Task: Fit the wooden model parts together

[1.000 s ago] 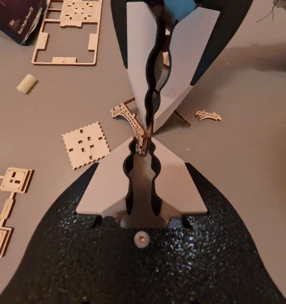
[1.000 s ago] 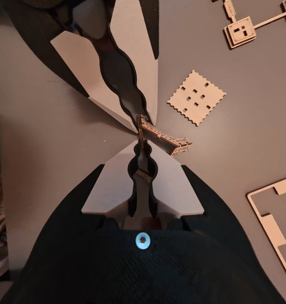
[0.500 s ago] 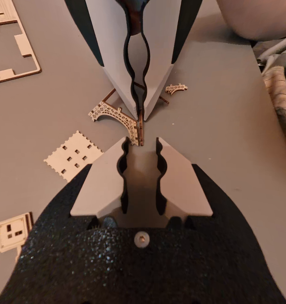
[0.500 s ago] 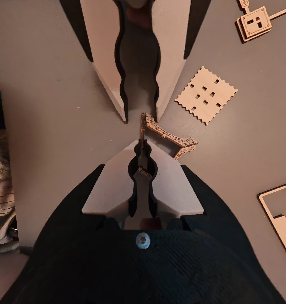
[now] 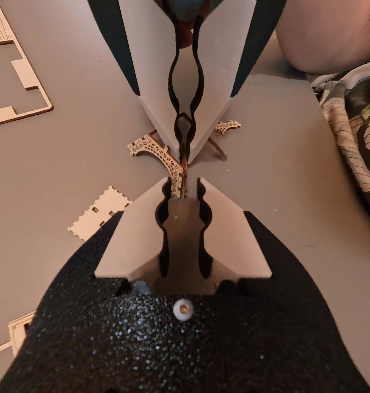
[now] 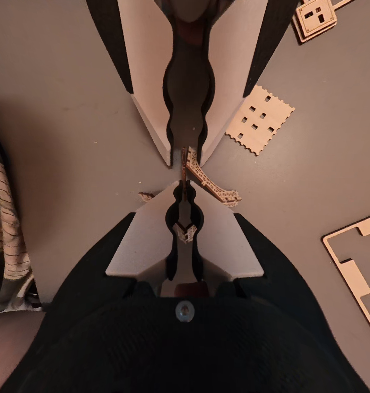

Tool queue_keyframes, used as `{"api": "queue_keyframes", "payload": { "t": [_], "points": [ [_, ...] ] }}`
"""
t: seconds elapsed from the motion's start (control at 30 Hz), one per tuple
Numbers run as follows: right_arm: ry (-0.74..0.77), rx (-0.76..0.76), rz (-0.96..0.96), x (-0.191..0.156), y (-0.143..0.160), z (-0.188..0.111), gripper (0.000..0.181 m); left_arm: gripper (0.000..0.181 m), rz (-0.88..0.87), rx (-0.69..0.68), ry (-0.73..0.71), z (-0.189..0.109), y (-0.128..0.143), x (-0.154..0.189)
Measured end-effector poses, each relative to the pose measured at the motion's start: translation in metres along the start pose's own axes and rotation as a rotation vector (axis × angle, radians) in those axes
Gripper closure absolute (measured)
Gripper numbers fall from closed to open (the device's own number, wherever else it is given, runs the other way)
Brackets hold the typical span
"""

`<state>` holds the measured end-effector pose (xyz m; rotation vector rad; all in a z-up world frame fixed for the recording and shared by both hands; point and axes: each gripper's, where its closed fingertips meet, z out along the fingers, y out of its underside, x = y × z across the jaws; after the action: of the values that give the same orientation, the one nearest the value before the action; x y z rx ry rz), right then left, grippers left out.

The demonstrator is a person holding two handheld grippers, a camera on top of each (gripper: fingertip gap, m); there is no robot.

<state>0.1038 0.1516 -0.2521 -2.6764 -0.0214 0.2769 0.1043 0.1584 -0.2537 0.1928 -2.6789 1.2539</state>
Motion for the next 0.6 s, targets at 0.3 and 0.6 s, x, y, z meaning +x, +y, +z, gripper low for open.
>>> {"api": "queue_keyframes", "payload": {
  "t": [0.3,0.6],
  "points": [
    [0.02,0.041,0.004,0.001,0.001,0.0,0.181,0.157,0.038,0.024,-0.098,-0.003,-0.008,-0.01],
    [-0.049,0.176,0.231,0.003,-0.011,-0.009,0.181,0.138,0.375,-0.016,-0.571,-0.016,-0.003,-0.01]
  ]
}}
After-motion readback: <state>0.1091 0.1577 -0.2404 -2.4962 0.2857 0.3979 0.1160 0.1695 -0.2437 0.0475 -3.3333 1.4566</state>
